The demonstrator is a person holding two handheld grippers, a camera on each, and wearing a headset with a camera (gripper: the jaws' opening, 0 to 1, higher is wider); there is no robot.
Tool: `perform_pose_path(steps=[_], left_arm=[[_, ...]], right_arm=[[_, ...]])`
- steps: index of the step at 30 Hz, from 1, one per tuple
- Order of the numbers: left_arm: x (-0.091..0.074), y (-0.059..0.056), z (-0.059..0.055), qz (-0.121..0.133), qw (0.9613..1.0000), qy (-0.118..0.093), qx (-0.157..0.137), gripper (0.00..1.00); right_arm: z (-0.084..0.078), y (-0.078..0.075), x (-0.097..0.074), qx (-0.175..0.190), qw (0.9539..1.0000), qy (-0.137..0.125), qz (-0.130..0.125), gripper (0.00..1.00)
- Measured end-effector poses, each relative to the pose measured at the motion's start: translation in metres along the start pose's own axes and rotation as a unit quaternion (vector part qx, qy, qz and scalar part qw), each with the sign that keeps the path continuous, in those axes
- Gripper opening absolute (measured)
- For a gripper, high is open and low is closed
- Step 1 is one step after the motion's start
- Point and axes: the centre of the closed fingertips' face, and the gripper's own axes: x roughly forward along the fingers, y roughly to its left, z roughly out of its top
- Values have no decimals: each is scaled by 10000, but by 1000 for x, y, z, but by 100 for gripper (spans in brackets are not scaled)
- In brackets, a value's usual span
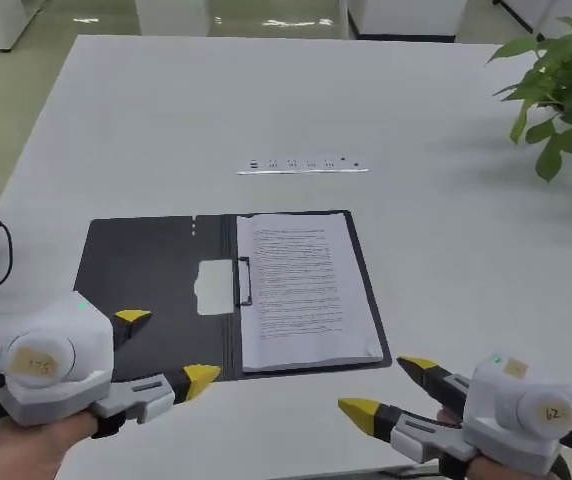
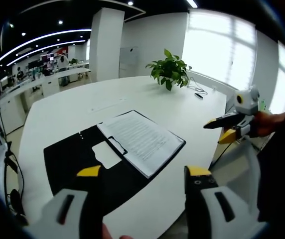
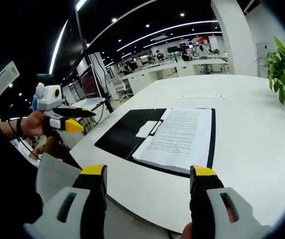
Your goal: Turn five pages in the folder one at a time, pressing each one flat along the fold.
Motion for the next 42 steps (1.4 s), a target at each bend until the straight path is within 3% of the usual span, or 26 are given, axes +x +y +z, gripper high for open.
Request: perform_pose_path(steps=[8, 15, 23, 34, 37, 42], left_arm=[[28, -14, 16, -279, 9994, 43, 183, 65], [68, -29, 37, -566, 9980, 11, 280, 64], [109, -54, 44, -830, 9954, 121, 471, 64], [173, -86, 33, -1062, 9905, 464, 735, 65], [197, -82, 23, -778, 9918, 595, 824, 62], [226, -91, 6, -761, 9915, 782, 715, 64]], right_arm=[[1, -11, -4, 62, 10000, -24, -53, 67], [7, -28, -10, 242, 9995, -129, -153, 66], [9, -46, -15, 365, 9990, -151, -185, 65], [4, -60, -15, 486, 9987, -61, -144, 64], [4, -64, -14, 528, 9985, -54, -122, 64], [-1, -70, -12, 537, 9985, 35, -107, 64]])
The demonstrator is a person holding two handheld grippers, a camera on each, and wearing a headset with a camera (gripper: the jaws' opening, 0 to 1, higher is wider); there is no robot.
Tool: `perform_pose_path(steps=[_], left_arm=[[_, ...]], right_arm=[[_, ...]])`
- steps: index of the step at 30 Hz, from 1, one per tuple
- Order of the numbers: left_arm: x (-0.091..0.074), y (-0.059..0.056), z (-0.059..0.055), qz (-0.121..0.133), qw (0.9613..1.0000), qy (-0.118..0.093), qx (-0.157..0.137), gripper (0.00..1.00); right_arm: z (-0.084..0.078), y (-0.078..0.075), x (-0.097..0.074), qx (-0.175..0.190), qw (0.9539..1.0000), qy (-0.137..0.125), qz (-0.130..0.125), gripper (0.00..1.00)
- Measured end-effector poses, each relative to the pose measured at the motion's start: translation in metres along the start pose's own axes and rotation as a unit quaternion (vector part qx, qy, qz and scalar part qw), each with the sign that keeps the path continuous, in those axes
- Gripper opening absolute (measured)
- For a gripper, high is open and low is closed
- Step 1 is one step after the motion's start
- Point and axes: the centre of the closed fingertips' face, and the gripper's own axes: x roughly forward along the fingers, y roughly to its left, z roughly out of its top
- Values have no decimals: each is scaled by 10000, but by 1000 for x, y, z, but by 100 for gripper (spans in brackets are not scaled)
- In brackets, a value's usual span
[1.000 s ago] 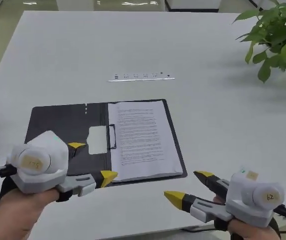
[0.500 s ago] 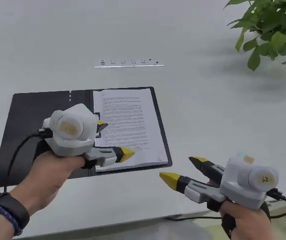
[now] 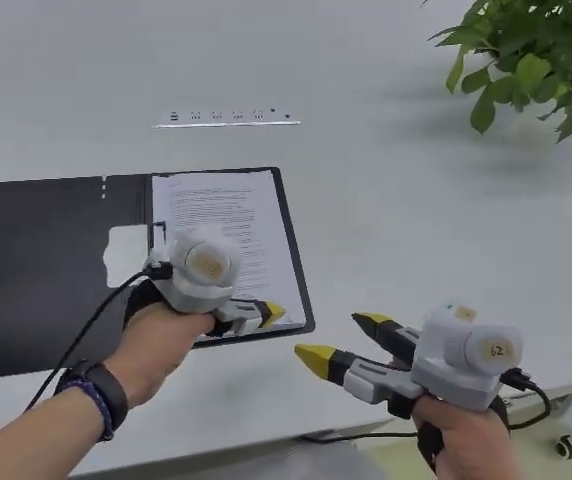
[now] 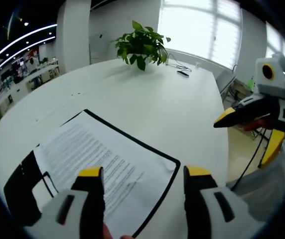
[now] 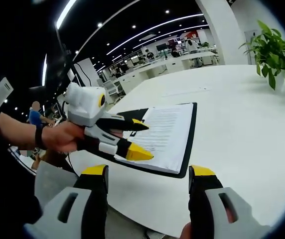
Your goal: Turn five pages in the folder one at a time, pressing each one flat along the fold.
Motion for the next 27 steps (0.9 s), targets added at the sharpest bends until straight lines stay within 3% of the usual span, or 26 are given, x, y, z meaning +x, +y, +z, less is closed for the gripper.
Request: perform_pose_path(steps=[6, 15, 27], left_arm=[[24, -4, -12, 67, 9998, 181, -90, 65], [40, 0, -26, 285, 9989, 317, -192, 65], [36, 9, -28, 490, 9983, 305, -119, 56]], right_arm=[[-6, -12, 0, 195, 9998, 0, -24, 64], [-11, -20, 1, 277, 9995, 137, 11, 65], [0, -26, 19, 199, 9996, 145, 140, 63]])
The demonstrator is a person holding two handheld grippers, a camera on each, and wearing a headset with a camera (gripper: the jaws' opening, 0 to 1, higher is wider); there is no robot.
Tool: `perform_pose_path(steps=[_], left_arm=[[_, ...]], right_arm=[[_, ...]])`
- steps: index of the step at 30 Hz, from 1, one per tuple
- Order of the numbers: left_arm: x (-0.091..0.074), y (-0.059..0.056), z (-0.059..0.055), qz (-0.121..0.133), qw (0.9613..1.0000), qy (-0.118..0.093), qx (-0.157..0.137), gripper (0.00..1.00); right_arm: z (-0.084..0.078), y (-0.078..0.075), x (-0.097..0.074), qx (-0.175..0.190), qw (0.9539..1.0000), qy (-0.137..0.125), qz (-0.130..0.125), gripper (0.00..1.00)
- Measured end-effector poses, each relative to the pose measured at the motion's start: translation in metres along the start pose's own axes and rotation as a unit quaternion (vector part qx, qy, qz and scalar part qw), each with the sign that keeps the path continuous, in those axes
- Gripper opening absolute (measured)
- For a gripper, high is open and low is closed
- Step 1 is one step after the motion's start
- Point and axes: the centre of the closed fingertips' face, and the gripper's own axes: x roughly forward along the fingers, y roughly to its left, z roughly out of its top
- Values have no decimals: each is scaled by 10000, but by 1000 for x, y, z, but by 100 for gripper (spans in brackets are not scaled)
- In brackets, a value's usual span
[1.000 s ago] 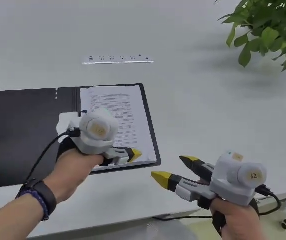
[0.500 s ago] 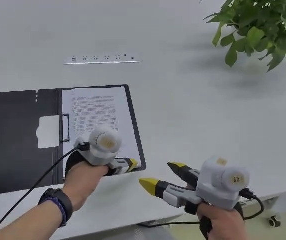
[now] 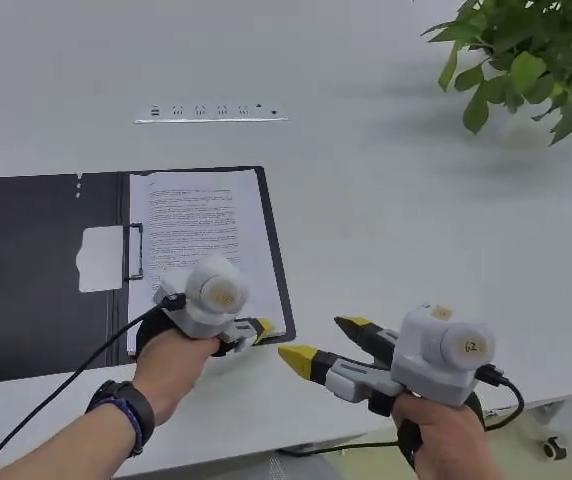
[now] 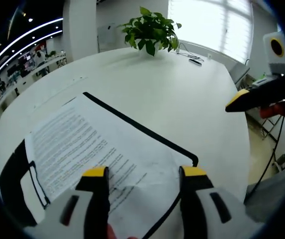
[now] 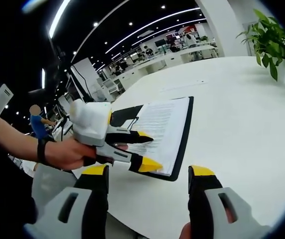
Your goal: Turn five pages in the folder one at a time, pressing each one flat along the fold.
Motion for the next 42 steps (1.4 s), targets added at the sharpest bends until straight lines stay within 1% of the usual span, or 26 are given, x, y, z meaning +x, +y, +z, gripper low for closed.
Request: perform_pose_path(steps=[2, 6, 7, 8, 9, 11, 13, 16, 18, 20, 21, 22, 23, 26, 28, 30, 35, 39, 42], left_arm=[[1, 2, -1, 51, 10000, 3, 46, 54], [1, 5, 0, 121, 9999, -58, -29, 50], [0, 6, 0, 155, 9998, -74, -56, 48], [0, 6, 1, 127, 9997, -86, -178, 48], [0, 6, 2, 110, 9996, -104, -258, 49], [-1, 0, 4, 6, 9993, -99, -357, 55], [0, -4, 5, -50, 9989, -156, -428, 59], [1, -8, 6, -55, 9984, -216, -517, 63], [3, -9, 5, 13, 9990, -191, -408, 63], [5, -6, 1, 166, 9998, -92, -6, 62], [5, -5, 0, 234, 9995, -57, 179, 60], [6, -9, 0, 200, 9997, -103, 90, 60], [5, -8, 0, 204, 9997, -115, 48, 60], [4, -7, 1, 195, 9997, -132, 56, 60], [4, -4, 1, 191, 9997, -147, 56, 57], [4, -4, 1, 175, 9997, -152, 46, 55], [3, -1, 0, 174, 9997, -175, 61, 52], [2, 4, 1, 205, 9995, -227, -16, 46], [2, 5, 0, 193, 9995, -234, -76, 44]], right_arm=[[4, -1, 5, 4, 10000, -27, 43, 63], [10, -3, 18, 22, 9999, -63, 111, 63], [11, -3, 21, 43, 9999, -67, 129, 63], [12, -4, 24, 52, 9999, -65, 142, 62], [12, -3, 25, 49, 9999, -61, 149, 62], [15, -1, 27, 45, 9998, -75, 174, 62], [17, 0, 27, 63, 9997, -116, 196, 62], [17, -1, 28, 81, 9997, -128, 189, 62], [16, -2, 27, 95, 9997, -121, 181, 62], [15, -4, 26, 105, 9997, -112, 166, 62], [14, -5, 26, 116, 9997, -110, 161, 62], [13, -6, 26, 128, 9997, -104, 159, 62], [12, -7, 27, 137, 9997, -97, 154, 62], [12, -9, 28, 133, 9998, -73, 159, 62], [13, -11, 31, 126, 9997, -63, 174, 62], [15, -11, 35, 113, 9997, -62, 212, 61], [16, -11, 50, 111, 9994, 13, 331, 61], [15, -10, 62, 103, 9990, 78, 422, 60], [17, -11, 69, 145, 9988, 77, 461, 60]])
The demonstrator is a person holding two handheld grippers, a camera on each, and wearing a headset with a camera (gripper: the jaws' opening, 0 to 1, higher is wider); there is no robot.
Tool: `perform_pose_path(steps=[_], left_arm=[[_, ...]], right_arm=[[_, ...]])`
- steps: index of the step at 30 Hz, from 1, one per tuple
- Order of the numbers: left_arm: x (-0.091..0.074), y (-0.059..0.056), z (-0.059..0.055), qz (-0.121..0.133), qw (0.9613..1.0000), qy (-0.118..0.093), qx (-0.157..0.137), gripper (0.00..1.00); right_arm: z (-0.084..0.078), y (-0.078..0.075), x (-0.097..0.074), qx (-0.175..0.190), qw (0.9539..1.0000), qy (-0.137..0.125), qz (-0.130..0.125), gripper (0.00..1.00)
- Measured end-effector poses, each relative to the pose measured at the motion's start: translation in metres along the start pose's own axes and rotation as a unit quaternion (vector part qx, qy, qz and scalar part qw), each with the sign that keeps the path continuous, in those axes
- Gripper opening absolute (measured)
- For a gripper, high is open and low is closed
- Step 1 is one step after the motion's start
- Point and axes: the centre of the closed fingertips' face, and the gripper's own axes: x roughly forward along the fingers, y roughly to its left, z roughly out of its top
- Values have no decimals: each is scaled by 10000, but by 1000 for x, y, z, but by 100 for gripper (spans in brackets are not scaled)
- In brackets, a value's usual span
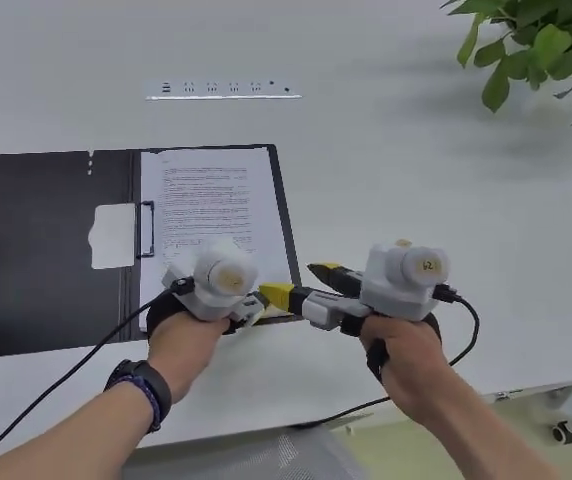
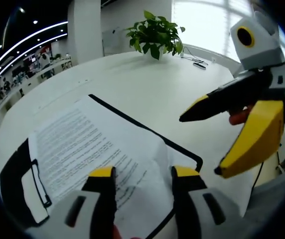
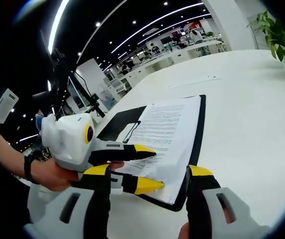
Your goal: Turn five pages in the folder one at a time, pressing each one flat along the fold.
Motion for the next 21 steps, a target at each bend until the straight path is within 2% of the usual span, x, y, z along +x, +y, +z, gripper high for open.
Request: perform_pose_path(steps=[5, 8, 12, 21], left_arm=[[-2, 0, -1, 11, 9999, -71, -153, 42], [-3, 0, -2, 18, 9999, -66, -138, 41], [-4, 0, -2, 9, 9998, -56, -172, 40], [-9, -1, -5, -29, 9996, -64, -273, 43]], right_arm=[[3, -6, 15, 114, 9999, -12, 74, 58], [4, -13, 24, 425, 9990, -101, 115, 57], [6, -16, 31, 602, 9980, -144, 152, 54], [5, -16, 34, 1105, 9929, -315, 307, 43]])
